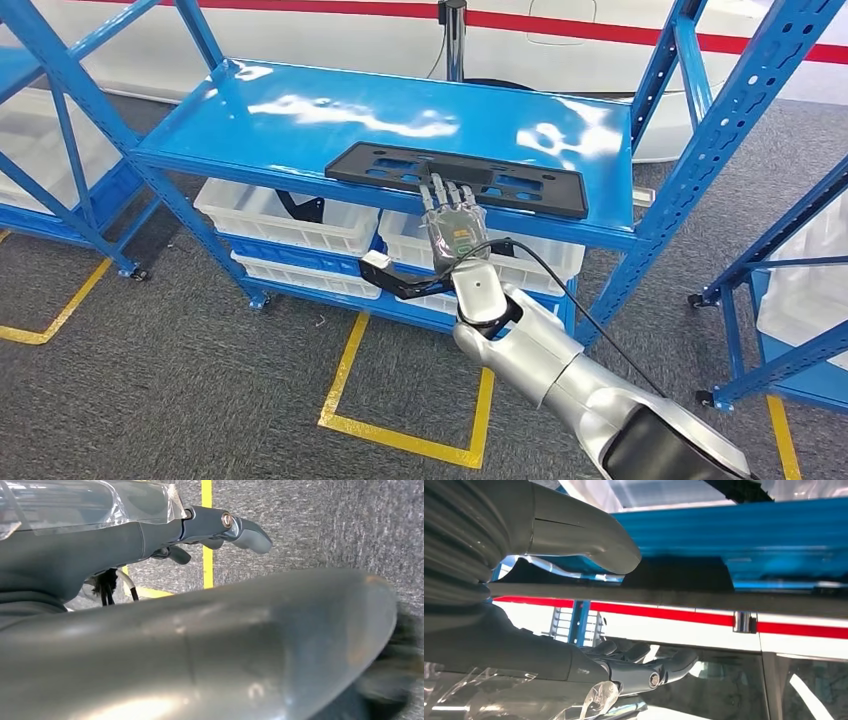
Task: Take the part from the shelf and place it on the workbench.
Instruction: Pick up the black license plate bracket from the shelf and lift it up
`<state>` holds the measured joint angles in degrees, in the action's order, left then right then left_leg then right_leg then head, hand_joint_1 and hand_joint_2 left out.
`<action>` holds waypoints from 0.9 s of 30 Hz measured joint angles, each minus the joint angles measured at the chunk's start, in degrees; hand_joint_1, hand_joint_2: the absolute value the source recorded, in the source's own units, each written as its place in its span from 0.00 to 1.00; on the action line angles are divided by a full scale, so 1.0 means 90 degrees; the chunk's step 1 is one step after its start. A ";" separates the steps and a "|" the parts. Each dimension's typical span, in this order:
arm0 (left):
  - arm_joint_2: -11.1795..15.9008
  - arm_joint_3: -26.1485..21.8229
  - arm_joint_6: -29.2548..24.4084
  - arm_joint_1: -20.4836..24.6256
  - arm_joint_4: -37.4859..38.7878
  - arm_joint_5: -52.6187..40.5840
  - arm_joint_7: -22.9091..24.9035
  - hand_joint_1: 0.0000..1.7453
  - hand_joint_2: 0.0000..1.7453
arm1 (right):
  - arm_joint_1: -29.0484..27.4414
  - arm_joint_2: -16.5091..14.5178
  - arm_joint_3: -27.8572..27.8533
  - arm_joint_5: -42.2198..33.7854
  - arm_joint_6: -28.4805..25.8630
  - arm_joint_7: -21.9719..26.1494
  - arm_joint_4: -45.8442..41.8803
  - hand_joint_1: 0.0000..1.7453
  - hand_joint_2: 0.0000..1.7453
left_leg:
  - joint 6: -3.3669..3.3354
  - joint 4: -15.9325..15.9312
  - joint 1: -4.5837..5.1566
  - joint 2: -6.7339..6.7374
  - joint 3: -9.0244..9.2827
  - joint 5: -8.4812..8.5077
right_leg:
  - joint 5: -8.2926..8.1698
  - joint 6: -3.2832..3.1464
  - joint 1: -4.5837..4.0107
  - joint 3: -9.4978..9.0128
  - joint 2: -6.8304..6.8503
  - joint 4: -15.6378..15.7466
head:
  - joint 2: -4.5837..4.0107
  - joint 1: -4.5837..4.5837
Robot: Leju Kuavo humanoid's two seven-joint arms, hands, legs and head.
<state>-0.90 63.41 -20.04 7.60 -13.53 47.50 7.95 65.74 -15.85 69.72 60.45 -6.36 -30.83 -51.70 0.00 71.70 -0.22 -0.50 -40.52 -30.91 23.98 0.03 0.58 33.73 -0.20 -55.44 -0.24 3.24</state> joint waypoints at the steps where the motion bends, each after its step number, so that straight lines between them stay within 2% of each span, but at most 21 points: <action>1: 0.0001 0.0000 0.0000 -0.0007 0.0000 0.0003 0.0001 0.00 0.00 | -0.0011 -0.0003 0.0000 -0.0020 0.0007 0.0011 0.0016 0.00 1.00 | -0.0017 0.0015 0.0004 0.0001 -0.0076 0.0111 | 0.0023 0.0006 -0.0012 -0.0026 -0.0001 -0.0001 | 0.0000 0.0000; 2: 0.0001 0.0000 -0.0001 -0.0010 0.0000 0.0006 0.0001 0.00 0.00 | -0.0017 -0.0005 -0.0001 -0.0041 0.0018 0.0023 0.0032 0.00 1.00 | -0.0051 -0.0238 0.0015 0.0000 -0.0023 0.0340 | 0.0050 0.0013 -0.0021 -0.0064 -0.0005 -0.0001 | 0.0000 -0.0001; 4: 0.0005 -0.0001 -0.0004 -0.0007 0.0001 0.0012 -0.0001 0.00 0.00 | -0.0014 -0.0011 -0.0006 -0.0093 0.0042 0.0053 0.0054 0.00 1.00 | -0.0144 -0.1164 0.0061 -0.0001 0.0340 0.0863 | 0.0111 0.0033 -0.0038 -0.0144 -0.0008 0.0002 | 0.0000 0.0000; 5: 0.0006 -0.0001 -0.0005 -0.0004 0.0001 0.0013 -0.0001 0.00 0.00 | -0.0010 -0.0016 -0.0010 -0.0116 0.0052 0.0073 0.0062 0.00 1.00 | -0.0186 -0.1555 0.0085 -0.0003 0.0507 0.1013 | 0.0137 0.0050 -0.0047 -0.0165 -0.0013 0.0003 | 0.0000 -0.0001; 6: 0.0007 -0.0001 -0.0007 -0.0002 0.0002 0.0015 -0.0001 0.00 0.00 | -0.0010 -0.0019 -0.0015 -0.0147 0.0059 0.0093 0.0069 0.00 1.00 | -0.0217 -0.1785 0.0106 -0.0005 0.0608 0.1069 | 0.0156 0.0068 -0.0055 -0.0171 -0.0018 0.0005 | 0.0000 -0.0001; 9: 0.0007 -0.0001 -0.0007 -0.0007 0.0002 0.0021 -0.0001 0.00 0.00 | -0.0027 -0.0028 -0.0031 -0.0199 0.0062 0.0125 0.0077 0.00 1.00 | -0.0292 -0.1916 0.0119 -0.0007 0.0680 0.1037 | 0.0207 0.0145 -0.0047 -0.0177 -0.0025 0.0005 | 0.0000 -0.0002; 11: 0.0009 -0.0001 -0.0011 -0.0001 0.0004 0.0021 -0.0007 0.00 0.00 | -0.0031 -0.0033 -0.0050 -0.0201 0.0061 0.0130 0.0077 0.00 1.00 | -0.0361 -0.1955 0.0097 -0.0005 0.0742 0.1024 | 0.0391 0.0209 -0.0040 -0.0069 -0.0019 -0.0296 | 0.0000 -0.0004; 12: 0.0009 -0.0001 -0.0014 0.0003 0.0004 0.0020 -0.0010 0.00 0.00 | -0.0036 -0.0033 -0.0058 -0.0201 0.0061 0.0131 0.0077 0.00 1.00 | -0.0392 -0.1966 0.0090 -0.0003 0.0771 0.1012 | 0.0560 0.0230 -0.0036 0.0093 -0.0015 -0.0644 | 0.0000 -0.0004; 14: 0.0010 -0.0001 -0.0017 0.0004 0.0005 0.0021 -0.0015 0.00 0.00 | -0.0066 -0.0027 -0.0063 -0.0202 0.0063 0.0133 0.0083 0.00 1.00 | -0.0436 -0.1965 0.0094 -0.0004 0.0812 0.0972 | 0.0902 0.0253 -0.0036 0.0571 -0.0013 -0.1543 | 0.0000 -0.0004; 15: 0.0010 -0.0001 -0.0016 -0.0002 0.0005 0.0025 -0.0016 0.00 0.00 | -0.0090 -0.0024 -0.0063 -0.0205 0.0065 0.0133 0.0090 0.00 1.00 | -0.0445 -0.1963 0.0096 -0.0007 0.0835 0.0951 | 0.0955 0.0257 -0.0036 0.0763 -0.0013 -0.1847 | 0.0000 -0.0004; 16: 0.0010 -0.0001 -0.0016 -0.0009 0.0005 0.0028 -0.0016 0.00 0.00 | -0.0111 -0.0021 -0.0063 -0.0214 0.0071 0.0137 0.0097 0.00 1.00 | -0.0444 -0.1961 0.0096 -0.0011 0.0865 0.0927 | 0.0877 0.0255 -0.0036 0.0848 -0.0013 -0.1910 | 0.0000 -0.0004; 17: 0.0010 -0.0001 -0.0016 -0.0014 0.0005 0.0032 -0.0016 0.00 0.00 | -0.0123 -0.0020 -0.0064 -0.0228 0.0077 0.0143 0.0102 0.00 1.00 | -0.0435 -0.1958 0.0096 -0.0017 0.0903 0.0900 | 0.0682 0.0245 -0.0035 0.0807 -0.0012 -0.1721 | 0.0000 -0.0005; 18: 0.0009 -0.0001 -0.0016 -0.0016 0.0005 0.0035 -0.0017 0.00 0.00 | -0.0127 -0.0021 -0.0064 -0.0241 0.0085 0.0149 0.0105 0.00 1.00 | -0.0423 -0.1956 0.0096 -0.0023 0.0944 0.0872 | 0.0438 0.0231 -0.0035 0.0665 -0.0011 -0.1357 | 0.0000 -0.0004; 19: 0.0009 -0.0001 -0.0017 -0.0015 0.0005 0.0035 -0.0018 0.00 0.00 | -0.0125 -0.0022 -0.0065 -0.0253 0.0102 0.0159 0.0106 0.00 1.00 | -0.0402 -0.1955 0.0096 -0.0027 0.0991 0.0838 | 0.0189 0.0208 -0.0037 0.0451 -0.0011 -0.0866 | 0.0000 -0.0004; 20: 0.0008 -0.0001 -0.0017 -0.0009 0.0005 0.0038 -0.0019 0.00 0.00 | -0.0120 -0.0027 -0.0066 -0.0262 0.0117 0.0166 0.0107 0.00 1.00 | -0.0376 -0.1951 0.0108 -0.0029 0.1022 0.0806 | 0.0033 0.0185 -0.0044 0.0263 -0.0011 -0.0458 | 0.0000 -0.0004; 22: 0.0007 -0.0001 -0.0018 0.0001 0.0005 0.0043 -0.0021 0.00 0.00 | -0.0109 -0.0035 -0.0067 -0.0283 0.0149 0.0178 0.0109 0.00 1.00 | -0.0323 -0.1951 0.0123 -0.0028 0.1052 0.0758 | -0.0070 0.0129 -0.0065 0.0057 -0.0017 -0.0015 | 0.0000 -0.0004; 25: 0.0007 -0.0001 -0.0018 0.0001 0.0005 0.0044 -0.0021 0.00 0.00 | -0.0100 -0.0042 -0.0070 -0.0318 0.0159 0.0181 0.0114 0.00 1.00 | -0.0246 -0.1935 0.0125 -0.0019 0.1048 0.0700 | -0.0044 0.0042 -0.0058 0.0039 -0.0030 0.0021 | 0.0000 -0.0003; 26: 0.0007 -0.0001 -0.0018 0.0002 0.0005 0.0042 -0.0021 0.00 0.00 | -0.0090 -0.0046 -0.0073 -0.0322 0.0165 0.0181 0.0117 0.00 1.00 | -0.0207 -0.1816 0.0119 -0.0014 0.0991 0.0628 | -0.0040 0.0015 -0.0039 0.0025 -0.0030 0.0031 | 0.0000 -0.0002; 27: 0.0007 -0.0001 -0.0019 0.0005 0.0005 0.0039 -0.0021 0.00 0.00 | -0.0078 -0.0052 -0.0075 -0.0328 0.0176 0.0181 0.0122 0.00 1.00 | -0.0160 -0.1552 0.0102 -0.0010 0.0859 0.0502 | -0.0034 -0.0012 -0.0017 0.0008 -0.0028 0.0040 | 0.0000 -0.0001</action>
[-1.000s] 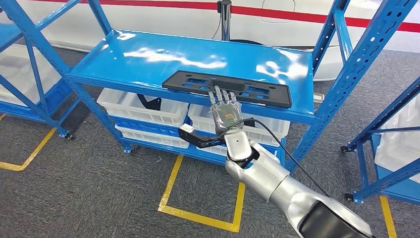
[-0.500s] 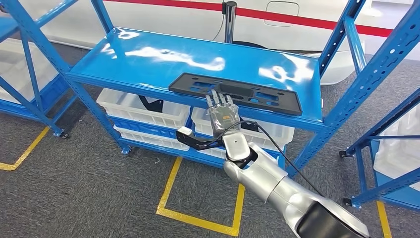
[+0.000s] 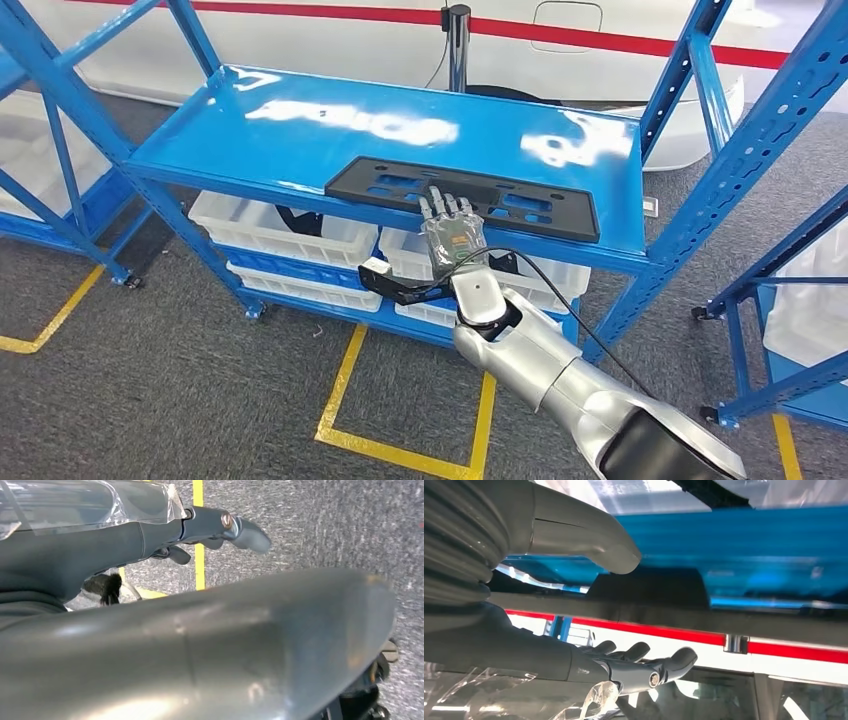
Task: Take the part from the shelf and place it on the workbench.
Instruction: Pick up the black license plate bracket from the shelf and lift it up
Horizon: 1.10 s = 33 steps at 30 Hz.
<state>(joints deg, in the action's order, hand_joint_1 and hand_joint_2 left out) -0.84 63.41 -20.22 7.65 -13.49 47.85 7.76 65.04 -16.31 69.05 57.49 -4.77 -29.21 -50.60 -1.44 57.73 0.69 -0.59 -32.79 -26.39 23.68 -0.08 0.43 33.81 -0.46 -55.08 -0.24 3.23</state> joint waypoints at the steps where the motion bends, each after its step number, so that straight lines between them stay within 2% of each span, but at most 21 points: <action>1: -0.0001 0.0000 0.0001 0.0000 0.0000 -0.0002 0.0000 0.00 0.00 | 0.0004 -0.0005 -0.0002 -0.0010 0.0016 0.0000 0.0006 0.00 1.00 | 0.0049 0.0411 -0.0026 0.0005 -0.0218 -0.0167 | 0.0016 -0.0021 0.0007 -0.0015 0.0002 0.0001 | 0.0000 0.0001; 3: -0.0003 0.0000 0.0002 -0.0011 0.0000 -0.0003 0.0000 0.00 0.00 | -0.0007 -0.0012 -0.0002 -0.0037 0.0057 -0.0002 0.0027 0.00 1.00 | 0.0117 0.1311 -0.0074 0.0011 -0.0736 -0.0442 | 0.0052 -0.0048 0.0010 -0.0045 0.0003 -0.0001 | 0.0000 0.0002; 4: -0.0004 0.0000 0.0002 -0.0021 0.0000 -0.0002 0.0000 0.00 0.00 | -0.0021 -0.0012 -0.0002 -0.0052 0.0076 -0.0004 0.0041 0.00 1.00 | 0.0130 0.1546 -0.0087 0.0013 -0.0911 -0.0443 | 0.0075 -0.0051 0.0009 -0.0069 0.0000 -0.0002 | 0.0000 0.0002; 5: -0.0004 0.0000 0.0002 -0.0029 0.0000 -0.0002 0.0000 0.00 0.00 | -0.0031 -0.0012 -0.0002 -0.0066 0.0093 -0.0007 0.0056 0.00 1.00 | 0.0126 0.1525 -0.0091 0.0015 -0.0962 -0.0324 | 0.0100 -0.0047 0.0008 -0.0101 -0.0004 -0.0002 | 0.0000 0.0003; 6: -0.0004 0.0000 0.0002 -0.0033 0.0000 -0.0002 -0.0002 0.00 0.00 | -0.0035 -0.0012 -0.0002 -0.0076 0.0104 -0.0008 0.0068 0.00 1.00 | 0.0103 0.1240 -0.0087 0.0016 -0.0884 -0.0092 | 0.0129 -0.0042 0.0006 -0.0145 -0.0008 -0.0001 | 0.0000 0.0002; 8: 0.0001 0.0000 0.0002 -0.0033 0.0002 -0.0002 -0.0010 0.00 0.00 | -0.0024 -0.0016 -0.0002 -0.0097 0.0113 -0.0010 0.0082 0.00 1.00 | 0.0006 0.0303 -0.0044 0.0015 -0.0517 0.0433 | 0.0193 -0.0020 -0.0005 -0.0233 -0.0017 0.0002 | 0.0000 0.0002; 9: 0.0004 0.0000 0.0002 -0.0029 0.0005 -0.0002 -0.0013 0.00 0.00 | -0.0014 -0.0021 -0.0002 -0.0106 0.0114 -0.0013 0.0089 0.00 1.00 | -0.0045 -0.0095 -0.0017 0.0016 -0.0343 0.0585 | 0.0223 0.0001 -0.0013 -0.0258 -0.0024 0.0000 | 0.0000 0.0002; 10: 0.0006 0.0000 0.0002 -0.0027 0.0007 -0.0002 -0.0015 0.00 0.00 | -0.0010 -0.0024 -0.0002 -0.0115 0.0118 -0.0016 0.0097 0.00 1.00 | -0.0082 -0.0321 0.0009 0.0017 -0.0241 0.0637 | 0.0248 0.0026 -0.0019 -0.0270 -0.0029 0.0001 | 0.0000 0.0002; 13: 0.0003 0.0000 0.0002 -0.0030 0.0010 -0.0001 -0.0015 0.00 0.00 | -0.0010 -0.0033 -0.0004 -0.0127 0.0129 -0.0024 0.0120 0.00 1.00 | -0.0130 -0.0465 0.0010 0.0014 -0.0146 0.0590 | 0.0316 0.0117 -0.0013 -0.0286 -0.0025 0.0000 | 0.0000 0.0000; 15: 0.0002 0.0000 0.0002 -0.0030 0.0011 0.0000 -0.0015 0.00 0.00 | -0.0003 -0.0038 -0.0009 -0.0132 0.0129 -0.0027 0.0128 0.00 1.00 | -0.0167 -0.0538 -0.0030 0.0014 -0.0066 0.0585 | 0.0477 0.0187 -0.0014 -0.0184 -0.0011 -0.0267 | 0.0000 -0.0005; 16: 0.0001 0.0000 0.0002 -0.0027 0.0012 0.0001 -0.0015 0.00 0.00 | -0.0003 -0.0038 -0.0011 -0.0134 0.0130 -0.0029 0.0133 0.00 1.00 | -0.0191 -0.0560 -0.0043 0.0015 -0.0025 0.0573 | 0.0644 0.0217 -0.0009 -0.0013 -0.0005 -0.0620 | 0.0000 -0.0007; 18: 0.0001 0.0000 0.0007 -0.0021 0.0015 0.0005 -0.0015 0.00 0.00 | -0.0025 -0.0030 -0.0012 -0.0137 0.0133 -0.0030 0.0148 0.00 1.00 | -0.0233 -0.0567 -0.0044 0.0018 0.0029 0.0526 | 0.0995 0.0263 0.0002 0.0486 -0.0002 -0.1531 | 0.0000 -0.0009; 19: -0.0001 0.0000 0.0011 -0.0026 0.0015 0.0008 -0.0015 0.00 0.00 | -0.0050 -0.0025 -0.0012 -0.0140 0.0136 -0.0031 0.0158 0.00 1.00 | -0.0233 -0.0566 -0.0048 0.0015 0.0059 0.0500 | 0.1058 0.0280 0.0013 0.0692 -0.0001 -0.1854 | 0.0000 -0.0009; 20: -0.0003 0.0000 0.0016 -0.0035 0.0015 0.0012 -0.0015 0.00 0.00 | -0.0073 -0.0022 -0.0012 -0.0141 0.0141 -0.0033 0.0168 0.00 1.00 | -0.0222 -0.0563 -0.0057 0.0011 0.0094 0.0470 | 0.0988 0.0298 0.0026 0.0787 0.0002 -0.1938 | 0.0000 -0.0009; 21: -0.0005 0.0000 0.0018 -0.0044 0.0015 0.0015 -0.0015 0.00 0.00 | -0.0091 -0.0021 -0.0012 -0.0143 0.0146 -0.0035 0.0177 0.00 1.00 | -0.0202 -0.0556 -0.0069 0.0005 0.0135 0.0435 | 0.0807 0.0316 0.0043 0.0768 0.0006 -0.1796 | 0.0000 -0.0009; 23: -0.0006 0.0000 0.0018 -0.0053 0.0015 0.0017 -0.0015 0.00 0.00 | -0.0099 -0.0021 -0.0012 -0.0147 0.0154 -0.0039 0.0185 0.00 1.00 | -0.0131 -0.0511 -0.0094 -0.0007 0.0214 0.0337 | 0.0275 0.0365 0.0086 0.0399 0.0020 -0.0899 | 0.0000 -0.0009; 25: 0.0000 0.0000 0.0018 -0.0040 0.0019 0.0018 -0.0016 0.00 0.00 | -0.0086 -0.0028 -0.0013 -0.0155 0.0162 -0.0040 0.0194 0.00 1.00 | -0.0046 -0.0438 -0.0086 -0.0013 0.0236 0.0238 | 0.0017 0.0341 0.0101 0.0096 0.0008 -0.0211 | 0.0000 -0.0007; 28: 0.0005 0.0000 0.0018 -0.0039 0.0024 0.0033 -0.0017 0.00 0.00 | -0.0072 -0.0034 -0.0015 -0.0196 0.0188 -0.0064 0.0202 0.00 1.00 | 0.0021 -0.0431 -0.0080 -0.0011 0.0241 0.0187 | 0.0061 0.0186 0.0074 0.0060 -0.0018 -0.0120 | 0.0000 -0.0005; 30: 0.0004 0.0000 0.0011 -0.0044 0.0024 0.0049 -0.0018 0.00 0.00 | -0.0058 -0.0044 -0.0021 -0.0241 0.0219 -0.0099 0.0202 0.00 1.00 | 0.0073 -0.0236 -0.0102 0.0005 0.0158 0.0065 | 0.0081 0.0104 0.0087 0.0030 -0.0020 -0.0110 | 0.0000 -0.0003; 31: 0.0004 0.0000 0.0007 -0.0043 0.0024 0.0055 -0.0020 0.00 0.00 | -0.0051 -0.0053 -0.0024 -0.0259 0.0247 -0.0118 0.0202 0.00 1.00 | 0.0105 0.0056 -0.0112 0.0012 0.0013 -0.0072 | 0.0093 0.0072 0.0096 0.0011 -0.0017 -0.0106 | 0.0000 -0.0002; 33: 0.0003 0.0000 -0.0002 -0.0044 0.0024 0.0076 -0.0027 0.00 0.00 | -0.0050 -0.0064 -0.0027 -0.0313 0.0331 -0.0178 0.0205 0.00 1.00 | 0.0156 0.0999 -0.0124 0.0023 -0.0503 -0.0415 | 0.0131 0.0034 0.0085 -0.0022 -0.0011 -0.0106 | 0.0000 -0.0001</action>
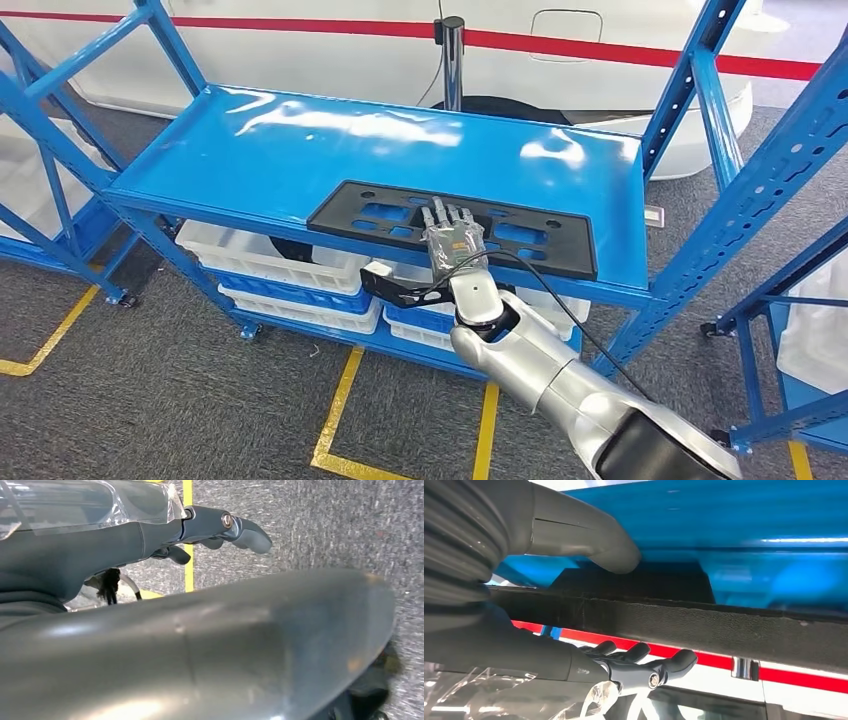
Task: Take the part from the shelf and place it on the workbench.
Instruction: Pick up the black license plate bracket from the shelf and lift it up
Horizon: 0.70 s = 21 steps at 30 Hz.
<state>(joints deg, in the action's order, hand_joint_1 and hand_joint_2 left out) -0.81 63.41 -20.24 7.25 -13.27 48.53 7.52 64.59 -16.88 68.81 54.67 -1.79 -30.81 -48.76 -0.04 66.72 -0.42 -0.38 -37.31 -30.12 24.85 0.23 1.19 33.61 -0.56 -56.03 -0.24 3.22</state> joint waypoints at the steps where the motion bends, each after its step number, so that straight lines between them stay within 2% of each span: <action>1: 0.0000 0.0000 -0.0005 -0.0011 0.0000 0.0010 -0.0003 0.00 0.00 | -0.0008 -0.0004 0.0000 -0.0032 0.0049 -0.0032 0.0004 0.00 1.00 | 0.0007 0.0413 -0.0001 0.0001 -0.0259 -0.0099 | 0.0020 -0.0009 -0.0012 -0.0018 0.0000 0.0000 | 0.0000 0.0000; 2: 0.0000 0.0000 -0.0011 -0.0025 0.0000 0.0020 -0.0005 0.00 0.00 | -0.0020 -0.0004 0.0000 -0.0067 0.0102 -0.0066 0.0012 0.00 1.00 | -0.0002 0.0641 0.0002 0.0001 -0.0433 -0.0100 | 0.0044 -0.0017 -0.0025 -0.0045 -0.0003 0.0000 | 0.0000 0.0000; 3: 0.0000 0.0000 -0.0016 -0.0039 0.0000 0.0026 -0.0007 0.00 0.00 | -0.0030 -0.0005 0.0000 -0.0095 0.0146 -0.0094 0.0020 0.00 1.00 | -0.0028 0.0587 0.0010 0.0000 -0.0474 0.0036 | 0.0071 -0.0021 -0.0039 -0.0081 -0.0007 0.0000 | 0.0000 0.0000; 4: 0.0001 0.0000 -0.0020 -0.0049 0.0000 0.0031 -0.0008 0.00 0.00 | -0.0036 -0.0010 0.0000 -0.0120 0.0182 -0.0117 0.0027 0.00 1.00 | -0.0070 0.0304 0.0023 -0.0001 -0.0394 0.0267 | 0.0099 -0.0024 -0.0052 -0.0125 -0.0012 0.0000 | 0.0000 0.0000; 6: 0.0008 0.0000 -0.0028 -0.0056 0.0001 0.0036 -0.0009 0.00 0.00 | -0.0026 -0.0024 0.0000 -0.0148 0.0232 -0.0152 0.0041 0.00 1.00 | -0.0187 -0.0601 0.0072 -0.0001 -0.0052 0.0792 | 0.0154 -0.0020 -0.0067 -0.0209 -0.0018 0.0006 | 0.0000 -0.0001; 7: 0.0015 0.0000 -0.0032 -0.0056 0.0002 0.0040 -0.0009 0.00 0.00 | -0.0015 -0.0031 0.0000 -0.0157 0.0251 -0.0163 0.0048 0.00 1.00 | -0.0237 -0.0963 0.0100 0.0000 0.0103 0.0926 | 0.0178 -0.0008 -0.0076 -0.0235 -0.0024 0.0009 | 0.0000 0.0000; 8: 0.0020 0.0000 -0.0035 -0.0054 0.0004 0.0045 -0.0009 0.00 0.00 | -0.0003 -0.0035 0.0000 -0.0167 0.0270 -0.0171 0.0055 0.00 1.00 | -0.0270 -0.1207 0.0124 0.0002 0.0217 0.0982 | 0.0201 0.0011 -0.0082 -0.0246 -0.0030 0.0011 | 0.0000 -0.0001; 9: 0.0024 0.0000 -0.0036 -0.0051 0.0005 0.0051 -0.0010 0.00 0.00 | 0.0003 -0.0036 0.0000 -0.0186 0.0286 -0.0176 0.0062 0.05 1.00 | -0.0280 -0.1310 0.0141 0.0003 0.0273 0.0965 | 0.0220 0.0034 -0.0085 -0.0247 -0.0035 0.0012 | 0.0000 -0.0001; 12: 0.0022 0.0000 -0.0026 -0.0060 0.0005 0.0058 -0.0065 0.00 0.00 | 0.0009 -0.0040 -0.0002 -0.0262 0.0332 -0.0194 0.0077 0.80 1.00 | -0.0270 -0.1362 0.0144 0.0002 0.0331 0.0929 | 0.0281 0.0109 -0.0067 -0.0254 -0.0038 0.0000 | 0.0000 -0.0001; 13: 0.0023 0.0000 -0.0020 -0.0064 0.0005 0.0058 -0.0098 0.00 0.00 | 0.0013 -0.0044 -0.0005 -0.0295 0.0350 -0.0204 0.0081 1.00 1.00 | -0.0260 -0.1376 0.0148 -0.0003 0.0351 0.0927 | 0.0277 0.0124 -0.0071 -0.0264 -0.0029 -0.0025 | 0.0000 -0.0002; 17: 0.0027 0.0000 0.0025 -0.0052 0.0007 0.0096 -0.0181 0.00 0.00 | 0.0047 -0.0059 -0.0013 -0.0399 0.0417 -0.0233 0.0106 1.00 1.00 | -0.0231 -0.1381 0.0172 -0.0017 0.0406 0.0906 | 0.0262 -0.0052 -0.0105 -0.0344 -0.0001 0.0043 | 0.0000 -0.0009; 21: 0.0027 0.0000 0.0032 -0.0055 0.0007 0.0110 -0.0211 0.00 0.00 | 0.0053 -0.0069 -0.0015 -0.0427 0.0437 -0.0233 0.0138 1.00 1.00 | -0.0252 -0.1379 0.0182 -0.0012 0.0408 0.0890 | 0.0275 -0.0012 -0.0099 -0.0374 0.0005 0.0101 | 0.0000 -0.0009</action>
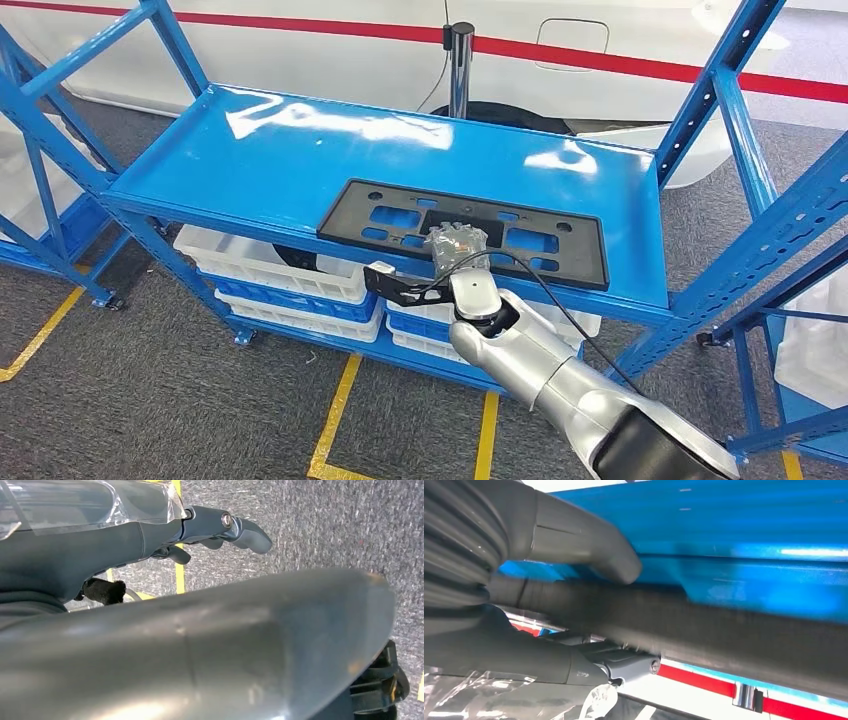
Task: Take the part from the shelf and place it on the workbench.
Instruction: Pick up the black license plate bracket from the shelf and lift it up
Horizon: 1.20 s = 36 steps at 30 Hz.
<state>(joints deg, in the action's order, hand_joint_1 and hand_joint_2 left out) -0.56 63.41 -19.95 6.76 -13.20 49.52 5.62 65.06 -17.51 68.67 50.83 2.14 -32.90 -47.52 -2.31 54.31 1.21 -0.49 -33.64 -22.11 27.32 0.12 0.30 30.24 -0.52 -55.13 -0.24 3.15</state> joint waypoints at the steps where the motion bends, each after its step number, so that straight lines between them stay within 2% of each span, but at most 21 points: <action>1: 0.0000 -0.0001 -0.0001 -0.0001 0.0000 0.0000 0.0000 0.00 0.00 | 0.0003 -0.0001 0.0000 -0.0001 -0.0013 0.0000 0.0005 1.00 1.00 | -0.0002 0.0001 0.0000 -0.0001 0.0000 -0.0001 | 0.0000 0.0014 0.0002 -0.0002 0.0002 0.0002 | 0.0000 0.0000; 7: -0.0001 0.0000 -0.0032 -0.0006 0.0000 0.0007 -0.0001 0.00 0.00 | 0.0023 -0.0002 0.0000 -0.0047 -0.0118 -0.0024 0.0014 1.00 1.00 | -0.0006 0.0000 -0.0014 0.0000 0.0012 0.0002 | -0.0005 0.0047 0.0011 -0.0011 0.0012 0.0006 | 0.0000 0.0000; 11: -0.0001 0.0000 -0.0112 -0.0005 0.0000 -0.0029 -0.0052 0.00 1.00 | 0.0043 -0.0002 0.0002 -0.0057 -0.0129 -0.0041 0.0013 1.00 1.00 | 0.0005 -0.0001 -0.0025 -0.0001 0.0019 0.0009 | -0.0006 0.0046 -0.0010 -0.0018 0.0017 0.0006 | 0.0000 0.0000; 28: -0.0001 0.0090 -0.0441 0.0005 0.0000 -0.0395 -0.0328 0.00 1.00 | 0.0048 0.0083 0.0005 -0.0049 -0.0171 -0.0160 -0.0032 1.00 1.00 | 0.0012 -0.0014 -0.0058 -0.0002 0.0042 0.0013 | -0.0005 0.0043 -0.0030 -0.0036 0.0020 0.0006 | 0.0000 0.0000; 36: -0.0001 0.0158 -0.0442 0.0016 0.0000 -0.0358 -0.0369 0.00 1.00 | -0.0049 0.0206 0.0023 0.0308 -0.0378 -0.0157 -0.0187 1.00 1.00 | 0.0012 -0.0013 -0.0057 -0.0002 0.0042 0.0013 | -0.0005 0.0044 -0.0028 -0.0037 0.0020 0.0007 | 0.0000 0.0000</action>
<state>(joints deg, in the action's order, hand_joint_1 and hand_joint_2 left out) -0.57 64.83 -23.93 6.90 -13.20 46.30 2.30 64.62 -15.65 68.88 53.60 -1.26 -34.31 -49.20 -2.19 54.20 0.70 -0.50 -33.26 -21.99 27.28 0.51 0.05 29.91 -0.34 -55.06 -0.24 3.15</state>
